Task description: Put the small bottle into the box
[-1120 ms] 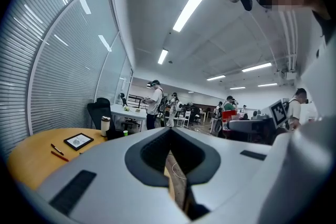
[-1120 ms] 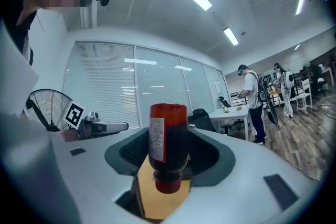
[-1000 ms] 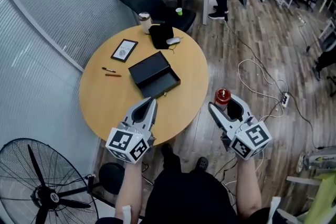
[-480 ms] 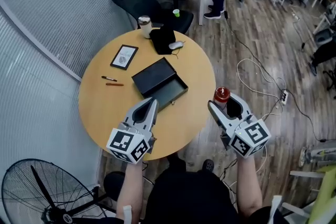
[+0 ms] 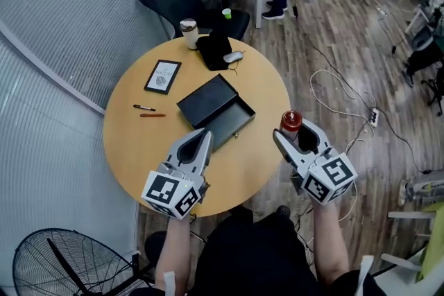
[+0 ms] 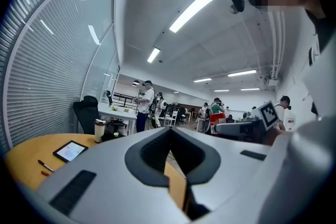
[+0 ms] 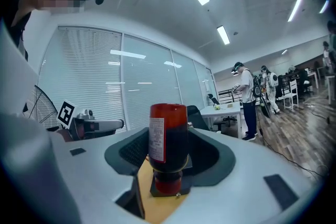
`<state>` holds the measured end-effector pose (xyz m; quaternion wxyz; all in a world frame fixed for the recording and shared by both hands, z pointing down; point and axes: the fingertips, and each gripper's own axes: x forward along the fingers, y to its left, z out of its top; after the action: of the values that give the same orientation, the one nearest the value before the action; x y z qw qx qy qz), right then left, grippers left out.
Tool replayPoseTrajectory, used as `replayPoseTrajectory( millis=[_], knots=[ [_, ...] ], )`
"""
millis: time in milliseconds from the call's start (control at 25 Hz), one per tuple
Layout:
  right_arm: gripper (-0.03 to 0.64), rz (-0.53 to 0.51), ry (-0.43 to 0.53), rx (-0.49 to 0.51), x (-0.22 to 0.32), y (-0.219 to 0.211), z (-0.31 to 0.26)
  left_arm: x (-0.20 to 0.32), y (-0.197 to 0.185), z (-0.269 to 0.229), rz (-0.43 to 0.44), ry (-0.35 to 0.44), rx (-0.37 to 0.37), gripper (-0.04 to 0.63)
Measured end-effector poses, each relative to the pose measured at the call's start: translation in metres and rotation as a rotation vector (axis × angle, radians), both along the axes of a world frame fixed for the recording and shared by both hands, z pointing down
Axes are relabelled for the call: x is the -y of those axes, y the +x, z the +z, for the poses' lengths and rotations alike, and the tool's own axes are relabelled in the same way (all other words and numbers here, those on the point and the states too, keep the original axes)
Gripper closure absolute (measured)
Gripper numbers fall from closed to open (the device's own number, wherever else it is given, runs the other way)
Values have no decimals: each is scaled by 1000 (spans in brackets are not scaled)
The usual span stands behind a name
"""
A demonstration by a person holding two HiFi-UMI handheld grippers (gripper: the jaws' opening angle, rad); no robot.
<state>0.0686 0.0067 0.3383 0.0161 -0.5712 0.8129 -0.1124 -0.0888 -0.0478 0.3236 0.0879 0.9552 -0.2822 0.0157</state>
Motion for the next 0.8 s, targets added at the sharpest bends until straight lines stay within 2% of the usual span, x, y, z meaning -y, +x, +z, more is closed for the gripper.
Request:
replayPoseTrajectory(
  millis=[480, 800],
  knots=[
    [385, 15, -49, -2, 11, -19, 20, 12, -7, 17, 32, -40, 6, 600],
    [385, -30, -65, -13, 41, -19, 30, 31, 0, 24, 14, -55, 9, 600]
  ],
)
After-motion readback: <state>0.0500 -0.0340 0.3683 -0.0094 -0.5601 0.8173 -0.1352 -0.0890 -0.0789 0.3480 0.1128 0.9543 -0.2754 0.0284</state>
